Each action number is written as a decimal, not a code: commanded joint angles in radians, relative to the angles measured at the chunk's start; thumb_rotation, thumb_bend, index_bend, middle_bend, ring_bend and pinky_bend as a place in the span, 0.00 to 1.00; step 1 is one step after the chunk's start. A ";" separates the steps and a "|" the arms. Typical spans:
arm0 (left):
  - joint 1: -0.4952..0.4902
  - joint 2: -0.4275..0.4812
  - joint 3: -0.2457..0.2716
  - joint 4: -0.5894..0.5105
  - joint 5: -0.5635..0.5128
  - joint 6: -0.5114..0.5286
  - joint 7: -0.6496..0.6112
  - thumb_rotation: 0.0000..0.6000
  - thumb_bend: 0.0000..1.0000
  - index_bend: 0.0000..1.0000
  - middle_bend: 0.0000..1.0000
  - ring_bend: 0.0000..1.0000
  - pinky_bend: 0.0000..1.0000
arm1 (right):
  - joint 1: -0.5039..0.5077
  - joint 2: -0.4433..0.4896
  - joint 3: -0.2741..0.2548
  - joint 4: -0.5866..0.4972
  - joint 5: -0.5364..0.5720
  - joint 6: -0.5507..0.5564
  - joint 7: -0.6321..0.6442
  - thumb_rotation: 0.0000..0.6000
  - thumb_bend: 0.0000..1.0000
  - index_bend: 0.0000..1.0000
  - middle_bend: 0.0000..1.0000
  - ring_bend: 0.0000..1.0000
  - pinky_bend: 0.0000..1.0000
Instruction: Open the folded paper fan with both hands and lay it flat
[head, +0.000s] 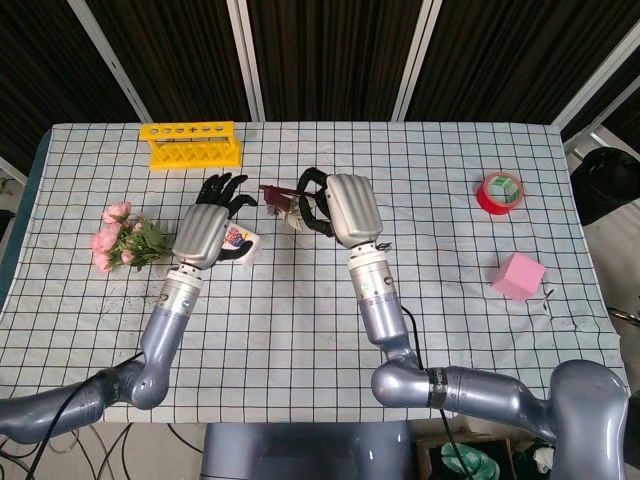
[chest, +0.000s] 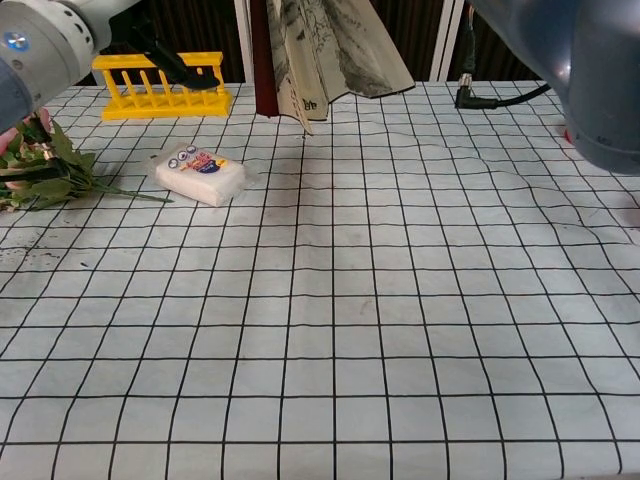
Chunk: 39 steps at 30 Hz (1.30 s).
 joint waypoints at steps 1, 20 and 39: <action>-0.020 -0.018 -0.015 0.019 -0.019 -0.003 -0.007 1.00 0.24 0.34 0.10 0.00 0.03 | 0.001 0.006 0.000 -0.006 0.007 0.003 -0.001 1.00 0.61 0.90 0.98 1.00 0.96; -0.102 -0.099 -0.034 0.158 -0.153 -0.032 -0.015 1.00 0.31 0.43 0.13 0.00 0.03 | 0.021 0.042 0.002 -0.083 0.053 0.026 -0.011 1.00 0.61 0.90 0.98 1.00 0.96; -0.173 -0.159 -0.052 0.235 -0.256 -0.058 0.002 1.00 0.37 0.49 0.17 0.00 0.03 | 0.035 0.072 0.003 -0.132 0.096 0.047 -0.019 1.00 0.61 0.90 0.98 1.00 0.96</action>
